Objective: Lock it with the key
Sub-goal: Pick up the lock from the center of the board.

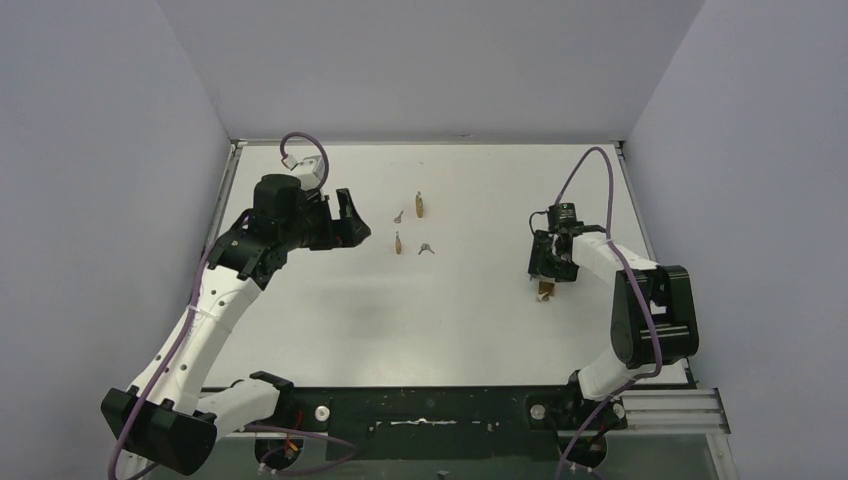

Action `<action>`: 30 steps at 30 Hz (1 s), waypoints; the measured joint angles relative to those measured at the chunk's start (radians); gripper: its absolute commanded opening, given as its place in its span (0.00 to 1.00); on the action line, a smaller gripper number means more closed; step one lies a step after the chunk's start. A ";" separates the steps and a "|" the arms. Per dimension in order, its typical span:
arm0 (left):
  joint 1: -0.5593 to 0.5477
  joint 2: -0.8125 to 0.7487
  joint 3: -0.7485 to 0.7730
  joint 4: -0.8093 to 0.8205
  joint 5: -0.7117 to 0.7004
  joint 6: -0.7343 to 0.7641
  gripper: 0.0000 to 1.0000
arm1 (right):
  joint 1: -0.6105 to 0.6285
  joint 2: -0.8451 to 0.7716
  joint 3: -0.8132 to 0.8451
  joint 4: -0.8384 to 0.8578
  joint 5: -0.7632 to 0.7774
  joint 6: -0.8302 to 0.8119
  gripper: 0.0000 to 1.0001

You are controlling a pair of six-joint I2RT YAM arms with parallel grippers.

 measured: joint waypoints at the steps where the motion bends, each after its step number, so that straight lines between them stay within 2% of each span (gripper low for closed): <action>1: 0.000 0.000 0.000 -0.002 0.000 0.001 0.84 | 0.001 0.000 0.000 -0.003 0.002 0.000 0.53; 4: 0.000 0.000 0.000 -0.002 0.001 0.001 0.84 | 0.001 0.000 -0.004 -0.006 0.010 -0.006 0.53; 10: 0.000 0.000 0.000 -0.002 0.016 0.001 0.84 | 0.008 -0.009 -0.019 -0.035 0.031 -0.003 0.62; 17: 0.000 0.000 0.000 -0.002 0.025 0.000 0.84 | 0.023 -0.089 -0.046 -0.072 0.043 0.015 0.62; 23: 0.000 0.000 0.000 -0.002 0.027 0.000 0.84 | 0.028 -0.058 -0.068 -0.069 0.042 0.023 0.60; 27: 0.000 -0.006 0.000 -0.011 0.027 0.000 0.84 | 0.028 -0.024 -0.047 -0.057 0.029 0.028 0.45; 30: 0.000 -0.016 0.000 -0.018 0.027 0.000 0.84 | 0.029 -0.014 -0.040 -0.051 0.023 0.034 0.22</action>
